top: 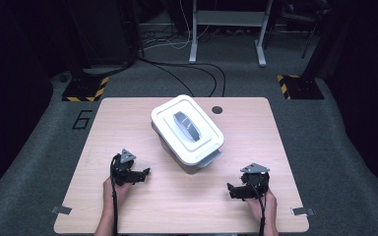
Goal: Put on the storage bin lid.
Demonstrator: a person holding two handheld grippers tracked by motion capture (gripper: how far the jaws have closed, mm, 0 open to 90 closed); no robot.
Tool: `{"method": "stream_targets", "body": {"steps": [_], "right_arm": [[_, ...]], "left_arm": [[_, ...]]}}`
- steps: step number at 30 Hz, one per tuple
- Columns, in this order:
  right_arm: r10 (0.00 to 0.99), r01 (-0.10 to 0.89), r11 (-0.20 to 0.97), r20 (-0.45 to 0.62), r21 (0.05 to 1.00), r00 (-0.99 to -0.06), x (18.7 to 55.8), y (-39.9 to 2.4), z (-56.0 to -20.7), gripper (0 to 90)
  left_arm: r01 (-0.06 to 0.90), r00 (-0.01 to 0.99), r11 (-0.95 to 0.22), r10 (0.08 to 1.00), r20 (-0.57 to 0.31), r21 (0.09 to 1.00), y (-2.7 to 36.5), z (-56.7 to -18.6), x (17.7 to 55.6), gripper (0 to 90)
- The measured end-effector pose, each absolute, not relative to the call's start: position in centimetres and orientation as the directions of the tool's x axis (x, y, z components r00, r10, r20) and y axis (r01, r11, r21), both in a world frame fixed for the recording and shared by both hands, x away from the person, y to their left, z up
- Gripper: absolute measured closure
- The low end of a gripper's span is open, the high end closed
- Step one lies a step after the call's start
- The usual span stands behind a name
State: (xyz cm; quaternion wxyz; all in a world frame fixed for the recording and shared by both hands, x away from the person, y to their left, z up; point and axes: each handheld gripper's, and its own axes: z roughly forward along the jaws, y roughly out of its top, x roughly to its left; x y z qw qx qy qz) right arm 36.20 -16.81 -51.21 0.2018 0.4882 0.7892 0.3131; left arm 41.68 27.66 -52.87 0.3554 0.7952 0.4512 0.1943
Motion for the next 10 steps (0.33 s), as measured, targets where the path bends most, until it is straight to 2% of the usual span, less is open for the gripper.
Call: {"method": "stream_targets", "body": {"steps": [4, 10], "right_arm": [[0.907, 0.667, 0.309, 0.000, 0.678, -0.420, 35.9, -17.3, -52.5, 0.0], [0.879, 0.615, 0.335, -0.001, 0.714, -0.478, 35.1, -17.7, -53.0, 0.0]], "left_arm": [[0.579, 0.518, -0.341, 0.856, -0.011, 0.741, 27.7, -52.9, 41.7, 15.0], [0.580, 0.515, -0.340, 0.857, -0.011, 0.741, 27.7, -52.9, 41.7, 15.0]]}}
